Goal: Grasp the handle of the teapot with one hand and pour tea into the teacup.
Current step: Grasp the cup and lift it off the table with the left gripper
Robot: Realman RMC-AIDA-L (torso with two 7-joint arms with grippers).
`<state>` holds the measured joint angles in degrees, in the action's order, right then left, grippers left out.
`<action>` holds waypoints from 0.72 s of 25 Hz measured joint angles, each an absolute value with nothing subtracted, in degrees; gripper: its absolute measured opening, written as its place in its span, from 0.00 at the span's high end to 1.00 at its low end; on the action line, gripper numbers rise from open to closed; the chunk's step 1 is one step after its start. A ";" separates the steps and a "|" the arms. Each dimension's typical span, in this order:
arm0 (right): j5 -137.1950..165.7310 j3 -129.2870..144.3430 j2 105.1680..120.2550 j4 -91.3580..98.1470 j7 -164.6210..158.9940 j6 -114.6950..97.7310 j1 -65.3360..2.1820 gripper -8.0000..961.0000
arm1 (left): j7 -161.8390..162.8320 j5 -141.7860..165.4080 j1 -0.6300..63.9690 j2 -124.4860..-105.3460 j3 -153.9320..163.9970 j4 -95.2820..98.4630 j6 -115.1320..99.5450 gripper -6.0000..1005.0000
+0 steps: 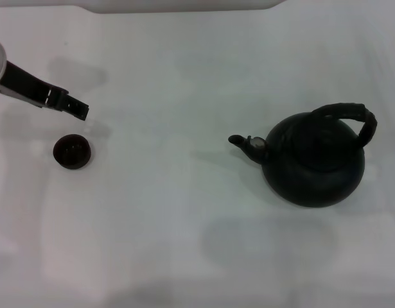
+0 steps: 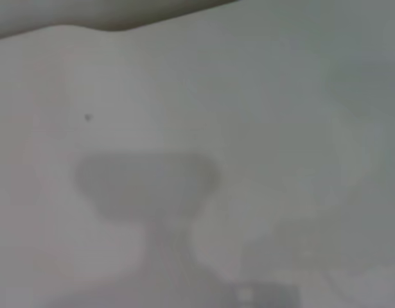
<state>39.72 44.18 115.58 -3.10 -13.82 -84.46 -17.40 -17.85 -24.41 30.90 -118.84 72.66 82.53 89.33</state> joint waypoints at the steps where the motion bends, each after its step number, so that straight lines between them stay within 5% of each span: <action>1: 39.72 44.23 115.58 -3.10 -13.97 -84.57 -17.39 0.08 | -17.39 -24.47 30.66 -118.87 73.16 82.70 89.63 0.13; 18: 39.79 44.45 115.40 -3.07 -15.91 -84.98 -16.71 0.08 | -15.50 -24.37 27.74 -119.00 77.94 76.85 86.33 0.13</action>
